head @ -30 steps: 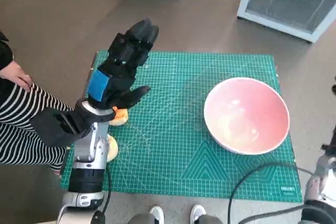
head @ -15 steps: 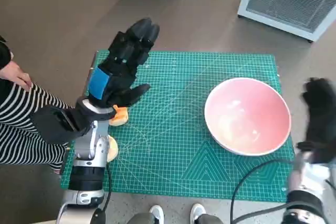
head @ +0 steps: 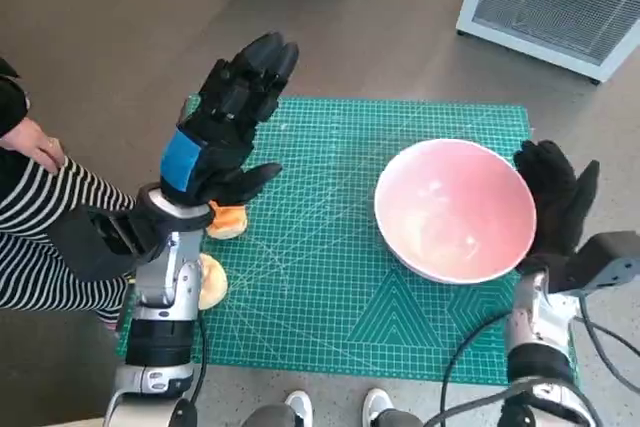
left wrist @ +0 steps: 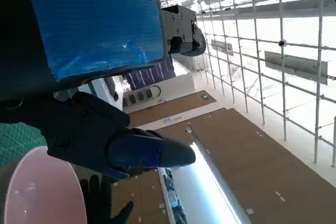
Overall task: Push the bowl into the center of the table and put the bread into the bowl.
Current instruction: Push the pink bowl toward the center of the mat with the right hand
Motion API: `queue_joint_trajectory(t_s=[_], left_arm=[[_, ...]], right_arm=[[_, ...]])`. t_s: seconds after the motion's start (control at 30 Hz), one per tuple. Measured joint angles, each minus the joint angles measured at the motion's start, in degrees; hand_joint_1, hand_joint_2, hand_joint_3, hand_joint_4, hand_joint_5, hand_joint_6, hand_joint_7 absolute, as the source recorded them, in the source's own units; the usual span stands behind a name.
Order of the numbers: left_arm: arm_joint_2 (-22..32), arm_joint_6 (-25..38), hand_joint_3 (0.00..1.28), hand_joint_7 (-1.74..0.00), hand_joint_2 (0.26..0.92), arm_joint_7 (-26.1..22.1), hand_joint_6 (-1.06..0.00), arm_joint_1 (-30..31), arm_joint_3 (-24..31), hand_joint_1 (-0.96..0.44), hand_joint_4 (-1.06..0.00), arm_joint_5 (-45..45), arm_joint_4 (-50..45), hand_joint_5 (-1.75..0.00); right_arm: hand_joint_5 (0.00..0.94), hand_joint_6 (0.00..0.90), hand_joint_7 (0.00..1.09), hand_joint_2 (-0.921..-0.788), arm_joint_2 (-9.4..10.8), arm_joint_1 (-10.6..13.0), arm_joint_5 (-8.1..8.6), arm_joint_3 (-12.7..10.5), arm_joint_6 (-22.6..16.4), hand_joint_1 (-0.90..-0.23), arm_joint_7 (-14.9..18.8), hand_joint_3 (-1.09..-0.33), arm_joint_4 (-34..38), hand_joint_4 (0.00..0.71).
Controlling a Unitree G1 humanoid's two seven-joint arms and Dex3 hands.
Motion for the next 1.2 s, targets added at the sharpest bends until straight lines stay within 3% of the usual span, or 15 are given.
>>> queue_joint_trajectory(t_s=[0.13, 0.73, 1.2], left_arm=[[0.2, 0.1, 0.29, -0.42, 0.921, 0.4, 0.00, 1.0, 0.1, -0.63, -0.05, 0.0, -0.9, 0.00], [0.5, 1.0, 0.28, -0.43, 0.921, 2.7, 0.00, 3.8, 0.4, -0.63, -0.06, 0.1, -3.9, 0.00], [0.9, 1.0, 0.29, -0.44, 0.921, 3.7, 0.00, 4.6, 0.4, -0.62, -0.05, 0.2, -4.4, 0.00]], right_arm=[[0.001, 0.036, 0.41, -0.921, 0.8, -1.1, 0.84, 0.1, 0.2, -0.609, 1.0, -0.847, 0.6, 0.054], [0.001, 0.027, 0.40, -0.921, 4.7, -5.9, 0.64, 3.7, 0.5, -0.586, 1.9, -0.873, 1.5, 0.059], [0.002, 0.025, 0.40, -0.921, 6.8, -8.6, 0.73, 4.8, 1.9, -0.605, 2.2, -0.865, 3.0, 0.046]])
